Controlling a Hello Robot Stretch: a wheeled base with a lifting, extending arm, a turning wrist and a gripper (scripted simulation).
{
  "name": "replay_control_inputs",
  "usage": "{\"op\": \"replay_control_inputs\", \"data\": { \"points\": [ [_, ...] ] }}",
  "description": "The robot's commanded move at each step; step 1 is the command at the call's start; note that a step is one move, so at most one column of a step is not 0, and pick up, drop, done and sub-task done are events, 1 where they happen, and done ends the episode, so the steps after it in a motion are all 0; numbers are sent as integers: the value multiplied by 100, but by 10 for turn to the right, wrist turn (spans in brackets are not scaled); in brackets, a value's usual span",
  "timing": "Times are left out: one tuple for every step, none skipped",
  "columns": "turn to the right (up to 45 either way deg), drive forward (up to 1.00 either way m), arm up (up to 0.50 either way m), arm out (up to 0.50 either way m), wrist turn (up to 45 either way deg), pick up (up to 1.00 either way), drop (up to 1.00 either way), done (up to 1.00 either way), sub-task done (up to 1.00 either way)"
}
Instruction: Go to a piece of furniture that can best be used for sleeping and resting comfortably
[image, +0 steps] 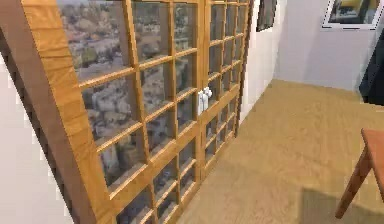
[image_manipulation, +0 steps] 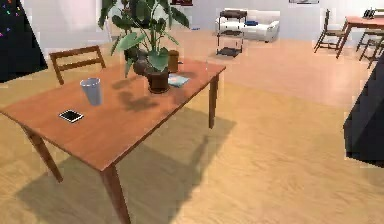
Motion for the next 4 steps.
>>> {"op": "replay_control_inputs", "data": {
  "points": [
    [450, 0, 0, 0, 0, 0, 0, 0, 0],
    [450, 0, 0, 0, 0, 0, 0, 0, 0],
    [270, 0, 0, 0, 0, 0, 0, 0, 0],
    [0, 100, 0, 0, 0, 0, 0, 0, 0]
  ]
}}
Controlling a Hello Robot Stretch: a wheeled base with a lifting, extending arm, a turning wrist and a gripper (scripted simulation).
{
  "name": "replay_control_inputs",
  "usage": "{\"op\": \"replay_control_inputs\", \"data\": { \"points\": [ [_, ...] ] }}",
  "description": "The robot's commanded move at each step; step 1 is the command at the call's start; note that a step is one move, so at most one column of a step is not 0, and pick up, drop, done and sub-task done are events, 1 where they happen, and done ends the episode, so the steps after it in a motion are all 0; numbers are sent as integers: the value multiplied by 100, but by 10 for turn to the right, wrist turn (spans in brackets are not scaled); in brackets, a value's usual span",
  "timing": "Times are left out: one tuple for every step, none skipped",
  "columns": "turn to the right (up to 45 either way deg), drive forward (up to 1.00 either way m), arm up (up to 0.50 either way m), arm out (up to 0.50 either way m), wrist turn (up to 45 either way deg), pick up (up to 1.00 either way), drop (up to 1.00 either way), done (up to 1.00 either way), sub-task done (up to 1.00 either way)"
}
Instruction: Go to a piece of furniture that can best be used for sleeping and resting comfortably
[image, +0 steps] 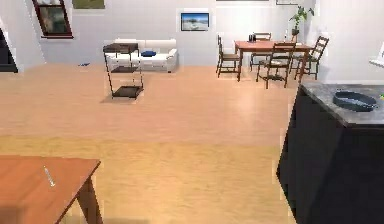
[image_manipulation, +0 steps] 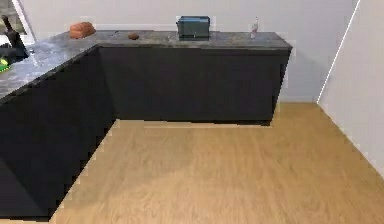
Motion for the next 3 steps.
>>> {"op": "replay_control_inputs", "data": {
  "points": [
    [30, 0, 0, 0, 0, 0, 0, 0, 0],
    [0, 100, 0, 0, 0, 0, 0, 0, 0],
    [-240, 0, 0, 0, 0, 0, 0, 0, 0]
  ]
}}
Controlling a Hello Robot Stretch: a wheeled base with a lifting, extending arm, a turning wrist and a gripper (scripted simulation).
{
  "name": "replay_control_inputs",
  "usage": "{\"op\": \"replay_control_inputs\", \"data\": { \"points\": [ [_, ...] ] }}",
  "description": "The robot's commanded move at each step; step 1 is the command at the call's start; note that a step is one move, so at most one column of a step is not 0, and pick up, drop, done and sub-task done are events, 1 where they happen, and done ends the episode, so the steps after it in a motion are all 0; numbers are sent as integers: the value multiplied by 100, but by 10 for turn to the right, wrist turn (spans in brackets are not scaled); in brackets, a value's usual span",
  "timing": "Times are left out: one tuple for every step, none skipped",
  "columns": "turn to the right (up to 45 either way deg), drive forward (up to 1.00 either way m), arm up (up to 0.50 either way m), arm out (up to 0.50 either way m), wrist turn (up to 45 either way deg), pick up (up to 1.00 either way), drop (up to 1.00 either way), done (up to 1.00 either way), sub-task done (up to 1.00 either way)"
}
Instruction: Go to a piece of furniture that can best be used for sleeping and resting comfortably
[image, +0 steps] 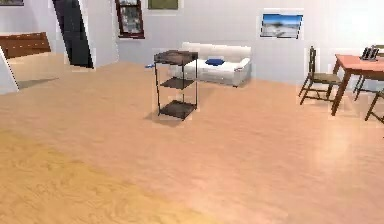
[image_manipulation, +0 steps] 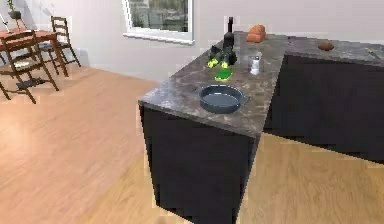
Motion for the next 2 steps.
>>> {"op": "replay_control_inputs", "data": {
  "points": [
    [0, 45, 0, 0, 0, 0, 0, 0, 0],
    [-360, 0, 0, 0, 0, 0, 0, 0, 0]
  ]
}}
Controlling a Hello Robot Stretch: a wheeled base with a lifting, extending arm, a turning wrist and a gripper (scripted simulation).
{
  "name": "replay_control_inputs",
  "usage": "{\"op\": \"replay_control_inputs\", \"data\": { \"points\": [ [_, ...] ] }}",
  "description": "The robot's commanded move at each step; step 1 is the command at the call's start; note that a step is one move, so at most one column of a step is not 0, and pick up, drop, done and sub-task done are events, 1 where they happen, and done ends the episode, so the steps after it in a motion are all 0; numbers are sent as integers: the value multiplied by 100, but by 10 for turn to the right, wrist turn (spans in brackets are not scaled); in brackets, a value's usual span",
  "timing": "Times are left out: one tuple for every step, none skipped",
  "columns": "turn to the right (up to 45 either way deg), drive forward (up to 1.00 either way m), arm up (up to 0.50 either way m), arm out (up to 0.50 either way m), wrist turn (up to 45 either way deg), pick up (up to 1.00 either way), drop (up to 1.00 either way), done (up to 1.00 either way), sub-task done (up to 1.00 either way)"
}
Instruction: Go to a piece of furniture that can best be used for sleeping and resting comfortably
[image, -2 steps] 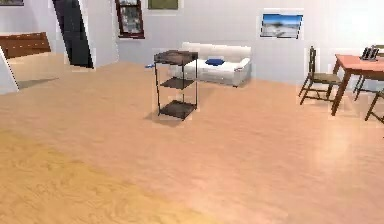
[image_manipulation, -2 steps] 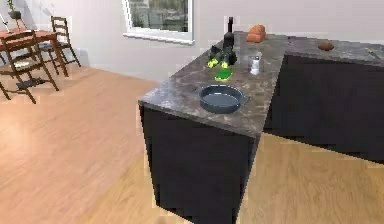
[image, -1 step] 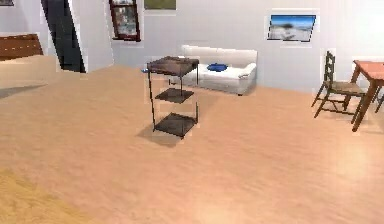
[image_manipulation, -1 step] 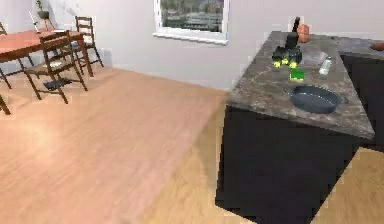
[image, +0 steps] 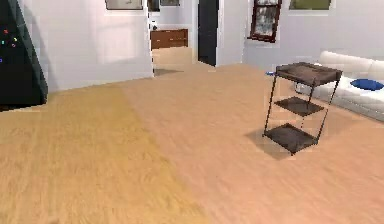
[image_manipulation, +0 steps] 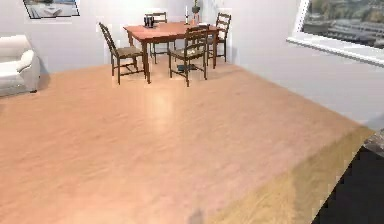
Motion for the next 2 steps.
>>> {"op": "replay_control_inputs", "data": {
  "points": [
    [0, 100, 0, 0, 0, 0, 0, 0, 0],
    [0, 100, 0, 0, 0, 0, 0, 0, 0]
  ]
}}
